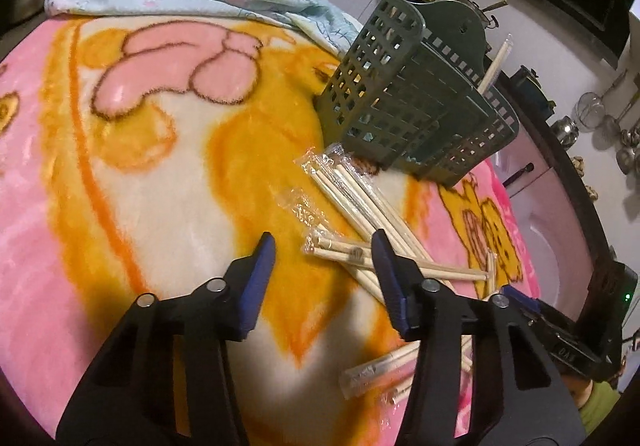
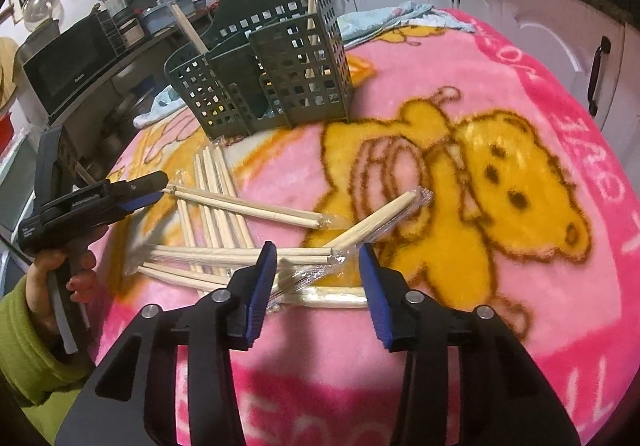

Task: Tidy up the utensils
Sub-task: 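Close the right gripper on a chopstick while the left gripper grasps another chopstick, then raise both held chopsticks upright and lower them into the green caddy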

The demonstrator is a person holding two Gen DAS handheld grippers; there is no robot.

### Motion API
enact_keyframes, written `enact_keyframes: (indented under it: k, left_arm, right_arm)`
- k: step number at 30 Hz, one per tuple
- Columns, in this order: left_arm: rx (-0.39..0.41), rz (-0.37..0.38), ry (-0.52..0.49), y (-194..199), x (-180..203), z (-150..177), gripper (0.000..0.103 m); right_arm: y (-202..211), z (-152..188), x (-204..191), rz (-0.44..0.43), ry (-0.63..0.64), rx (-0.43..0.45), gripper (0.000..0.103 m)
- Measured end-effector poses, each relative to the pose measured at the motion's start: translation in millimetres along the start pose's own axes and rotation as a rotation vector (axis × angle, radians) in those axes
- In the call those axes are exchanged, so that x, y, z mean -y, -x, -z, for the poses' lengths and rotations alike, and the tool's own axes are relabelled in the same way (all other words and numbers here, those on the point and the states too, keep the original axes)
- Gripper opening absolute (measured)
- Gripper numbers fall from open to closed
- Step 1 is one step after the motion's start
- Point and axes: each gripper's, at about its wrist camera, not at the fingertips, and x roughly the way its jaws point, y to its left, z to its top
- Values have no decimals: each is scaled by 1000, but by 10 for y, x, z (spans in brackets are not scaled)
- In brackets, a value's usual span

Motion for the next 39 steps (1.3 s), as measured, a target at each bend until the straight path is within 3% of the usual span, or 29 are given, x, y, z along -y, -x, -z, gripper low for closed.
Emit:
enact_keyframes:
  k: [2,8,14,27,39]
  left_arm:
    - [0,7,3,-13,0,-12,38]
    - [-11,22,-2,-69,16,-30,24]
    - [-14,29,-15,-89,31,-33,10]
    - [23,81,-40,97,79,-44,2]
    - [177,122,-136,677,465,-224,1]
  right_arm:
    - [-14,7,11,-4,-12,-6,39]
    - [-20,19,52,-27,-44,-14,25]
    - [16,8,49,-17,-34,-2,4]
    - [183,-95,-133,9,53,78,2]
    - [455,-376,-557,-1,199,182,2]
